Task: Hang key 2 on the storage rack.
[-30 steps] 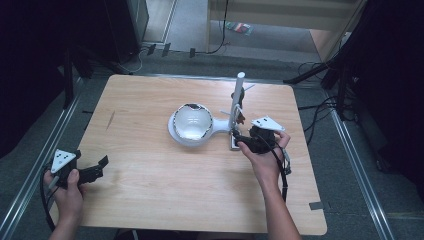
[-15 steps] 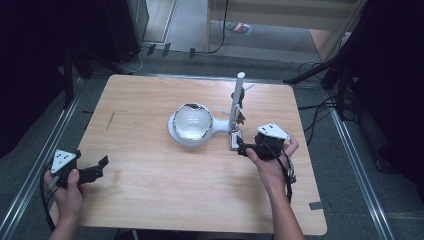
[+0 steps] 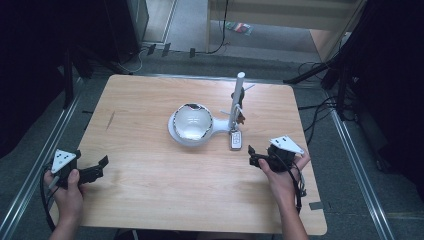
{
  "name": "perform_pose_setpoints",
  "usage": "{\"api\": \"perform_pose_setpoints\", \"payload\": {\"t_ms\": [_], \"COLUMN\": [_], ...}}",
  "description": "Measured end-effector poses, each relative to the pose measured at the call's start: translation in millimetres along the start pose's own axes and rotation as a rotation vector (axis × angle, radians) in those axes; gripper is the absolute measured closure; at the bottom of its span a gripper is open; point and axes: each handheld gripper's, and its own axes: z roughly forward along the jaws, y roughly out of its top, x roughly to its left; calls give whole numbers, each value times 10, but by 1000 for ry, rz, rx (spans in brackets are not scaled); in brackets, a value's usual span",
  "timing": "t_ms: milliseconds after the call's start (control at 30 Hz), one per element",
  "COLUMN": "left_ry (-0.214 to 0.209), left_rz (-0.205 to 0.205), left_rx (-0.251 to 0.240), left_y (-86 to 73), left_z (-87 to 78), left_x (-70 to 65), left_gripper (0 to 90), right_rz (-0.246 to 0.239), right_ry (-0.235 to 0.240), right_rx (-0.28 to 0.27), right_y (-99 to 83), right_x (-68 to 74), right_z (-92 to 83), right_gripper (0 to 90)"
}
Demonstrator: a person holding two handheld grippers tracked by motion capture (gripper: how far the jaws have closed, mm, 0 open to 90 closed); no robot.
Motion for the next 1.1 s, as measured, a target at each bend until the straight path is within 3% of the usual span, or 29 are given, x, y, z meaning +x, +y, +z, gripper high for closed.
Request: {"api": "perform_pose_setpoints", "payload": {"t_ms": [367,533,833,1100], "left_ry": [1,2,0,-1], "left_rz": [-1,-2,-4,-12], "left_rx": [-1,-1,-5,-4], "left_y": [-1,-1,-2,-2], "left_z": [-1,-2,-1,-2], "left_x": [-1,-1,1,5], "left_gripper": [0,0,0,0], "right_rz": [48,97,105,119], "right_ry": [-37,-37,-83,-60], "right_rx": [10,10,21,15], "right_y": [-300,-405,-633,-717], "right_x": [-252,-407,-624,-686], "right_z": [-103,-164,-303,-330], "right_gripper": [0,0,0,0]}}
